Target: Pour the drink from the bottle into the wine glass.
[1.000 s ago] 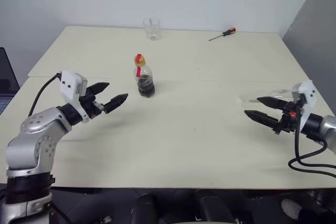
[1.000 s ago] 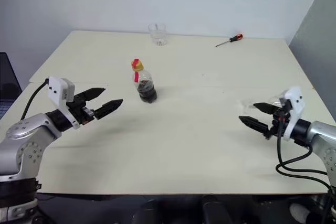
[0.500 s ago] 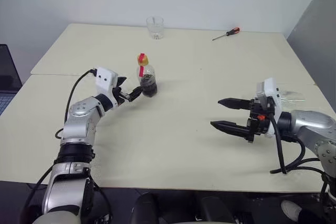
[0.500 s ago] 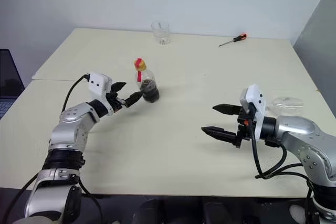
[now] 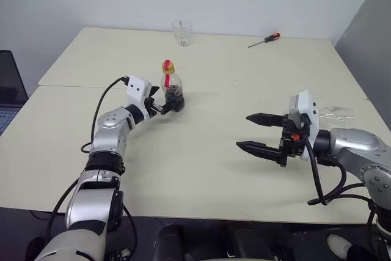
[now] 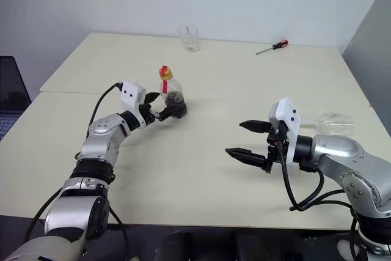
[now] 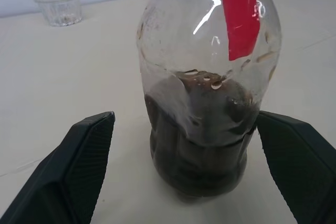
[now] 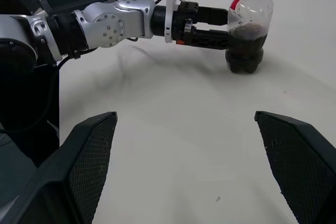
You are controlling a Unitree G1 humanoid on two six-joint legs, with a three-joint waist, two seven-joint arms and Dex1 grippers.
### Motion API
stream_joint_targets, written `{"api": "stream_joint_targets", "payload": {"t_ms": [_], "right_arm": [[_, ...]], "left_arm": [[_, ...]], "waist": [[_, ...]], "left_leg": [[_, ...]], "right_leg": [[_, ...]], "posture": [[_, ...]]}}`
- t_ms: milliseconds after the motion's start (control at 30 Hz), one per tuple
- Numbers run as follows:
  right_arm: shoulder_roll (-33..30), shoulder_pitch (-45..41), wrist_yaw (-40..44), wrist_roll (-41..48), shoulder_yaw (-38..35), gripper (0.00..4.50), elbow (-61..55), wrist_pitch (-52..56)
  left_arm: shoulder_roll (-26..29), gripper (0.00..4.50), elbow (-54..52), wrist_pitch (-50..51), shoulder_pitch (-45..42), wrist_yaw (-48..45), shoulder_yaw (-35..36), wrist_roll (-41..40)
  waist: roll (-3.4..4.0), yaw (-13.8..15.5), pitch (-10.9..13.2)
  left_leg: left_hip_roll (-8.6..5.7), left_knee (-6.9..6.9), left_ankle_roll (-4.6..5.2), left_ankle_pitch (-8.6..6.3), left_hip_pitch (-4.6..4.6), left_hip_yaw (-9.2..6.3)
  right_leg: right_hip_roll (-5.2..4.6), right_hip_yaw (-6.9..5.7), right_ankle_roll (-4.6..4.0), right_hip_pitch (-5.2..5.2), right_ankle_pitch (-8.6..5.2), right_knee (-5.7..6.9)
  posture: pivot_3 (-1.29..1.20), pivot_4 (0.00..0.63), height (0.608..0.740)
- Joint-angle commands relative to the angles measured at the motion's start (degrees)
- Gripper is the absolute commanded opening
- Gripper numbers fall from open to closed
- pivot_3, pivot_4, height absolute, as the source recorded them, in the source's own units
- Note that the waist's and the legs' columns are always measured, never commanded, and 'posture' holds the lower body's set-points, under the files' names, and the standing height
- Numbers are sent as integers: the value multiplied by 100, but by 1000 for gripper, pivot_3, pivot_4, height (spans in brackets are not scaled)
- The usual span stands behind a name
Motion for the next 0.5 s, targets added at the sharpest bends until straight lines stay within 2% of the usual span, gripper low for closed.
{"api": "stream_joint_targets", "payload": {"t_ms": [33, 500], "right_arm": [[30, -29, -52, 50, -4, 4485, -209, -85], [35, 12, -247, 11, 9, 4485, -299, -126]], "left_arm": [[-55, 4500, 270, -296, -282, -112, -19, 97], [-506, 4500, 1620, -956, -1116, -152, 13, 356]], "waist": [[0, 2, 0], [-1, 3, 0]], "left_leg": [[0, 0, 0, 0, 0, 0], [0, 5, -1, 0, -10, -7]], "right_leg": [[0, -1, 0, 0, 0, 0], [1, -39, 0, -1, 0, 0]], "posture": [[0, 150, 740], [0, 150, 740]]}}
